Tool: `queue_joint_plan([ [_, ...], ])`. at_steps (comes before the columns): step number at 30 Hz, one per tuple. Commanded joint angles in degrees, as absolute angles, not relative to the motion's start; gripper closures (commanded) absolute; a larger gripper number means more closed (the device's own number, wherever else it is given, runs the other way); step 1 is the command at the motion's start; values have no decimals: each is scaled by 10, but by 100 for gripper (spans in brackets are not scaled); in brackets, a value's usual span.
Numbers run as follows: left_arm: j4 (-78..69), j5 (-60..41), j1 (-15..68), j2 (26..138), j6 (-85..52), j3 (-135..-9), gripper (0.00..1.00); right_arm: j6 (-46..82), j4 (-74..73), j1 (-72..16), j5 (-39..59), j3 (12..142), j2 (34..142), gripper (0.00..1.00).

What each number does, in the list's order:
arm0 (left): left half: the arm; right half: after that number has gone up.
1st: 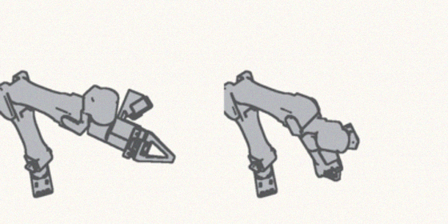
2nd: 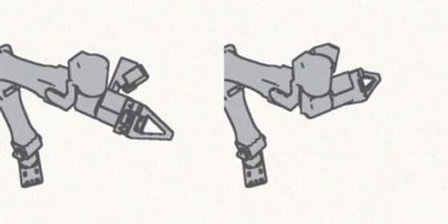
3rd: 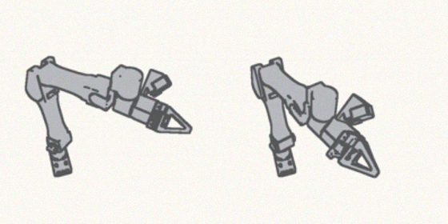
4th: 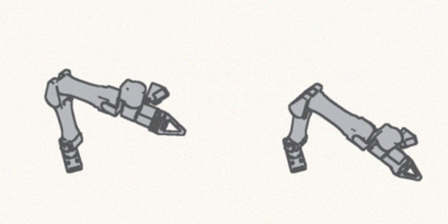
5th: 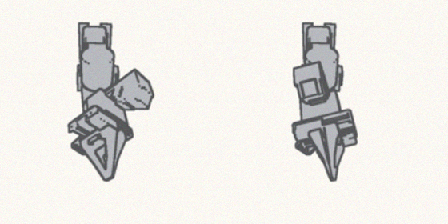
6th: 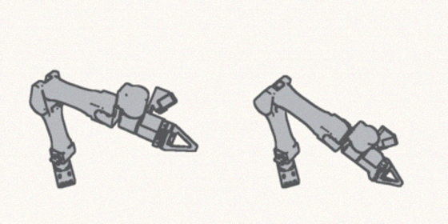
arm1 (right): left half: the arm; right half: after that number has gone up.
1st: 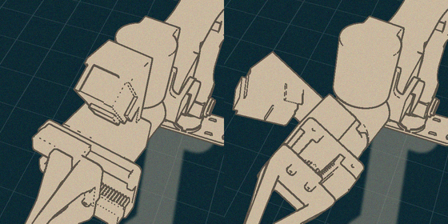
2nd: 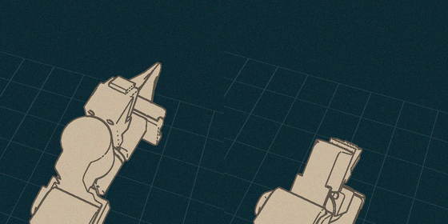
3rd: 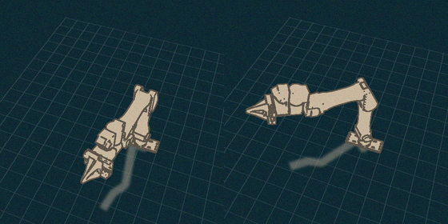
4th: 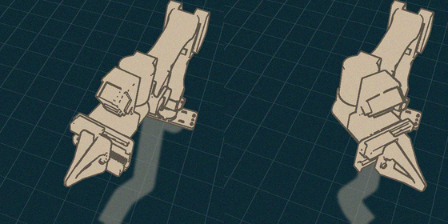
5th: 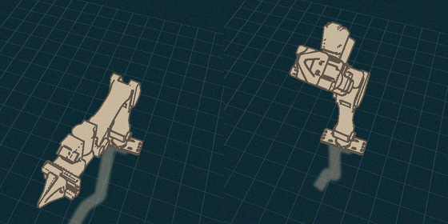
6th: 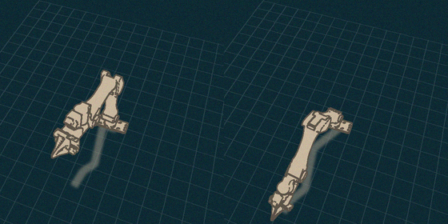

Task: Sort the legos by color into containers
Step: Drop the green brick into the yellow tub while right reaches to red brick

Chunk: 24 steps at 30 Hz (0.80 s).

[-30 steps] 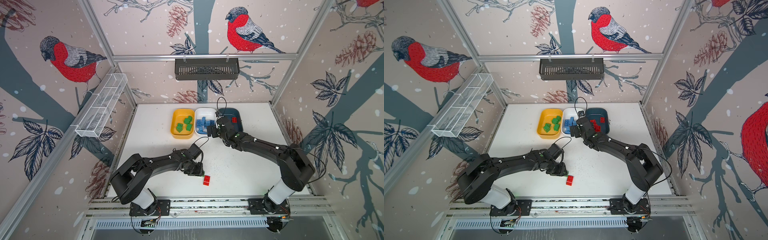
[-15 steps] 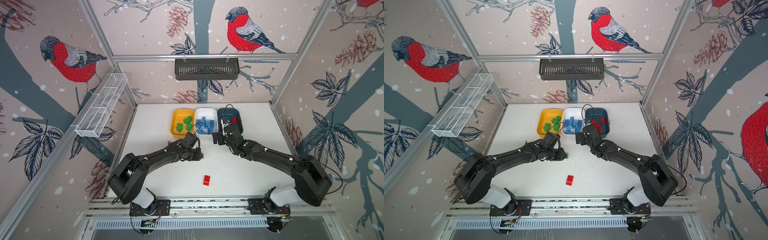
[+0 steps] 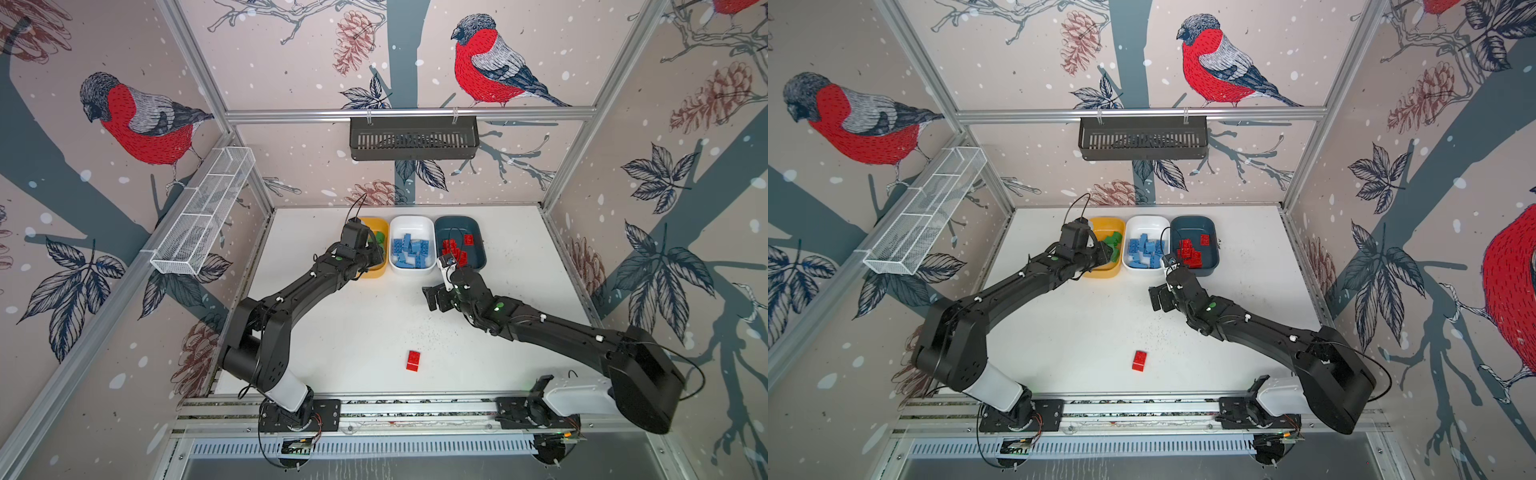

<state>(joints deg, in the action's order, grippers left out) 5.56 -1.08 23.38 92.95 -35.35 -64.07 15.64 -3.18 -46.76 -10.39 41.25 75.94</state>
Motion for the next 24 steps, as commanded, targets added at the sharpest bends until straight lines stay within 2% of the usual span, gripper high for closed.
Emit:
queue_joint_plan([
  [1, 11, 58, 220, 966, -332, -669, 63, 137, -19, -487, -71, 407, 758, 0],
  [6, 66, 112, 204, 1080, -326, -796, 59, 131, 8, -524, -27, 399, 765, 0],
  [14, 219, 195, 200, 1233, -329, -1009, 53, 140, 45, -592, -22, 390, 798, 0],
  [17, 225, 168, 200, 1225, -333, -1008, 46, 131, 47, -611, -12, 387, 807, 1],
  [21, 167, 90, 200, 1167, -327, -938, 34, 120, 59, -626, 8, 398, 839, 1],
  [24, 143, 69, 200, 1123, -328, -894, 27, 115, 87, -643, 3, 420, 874, 0],
])
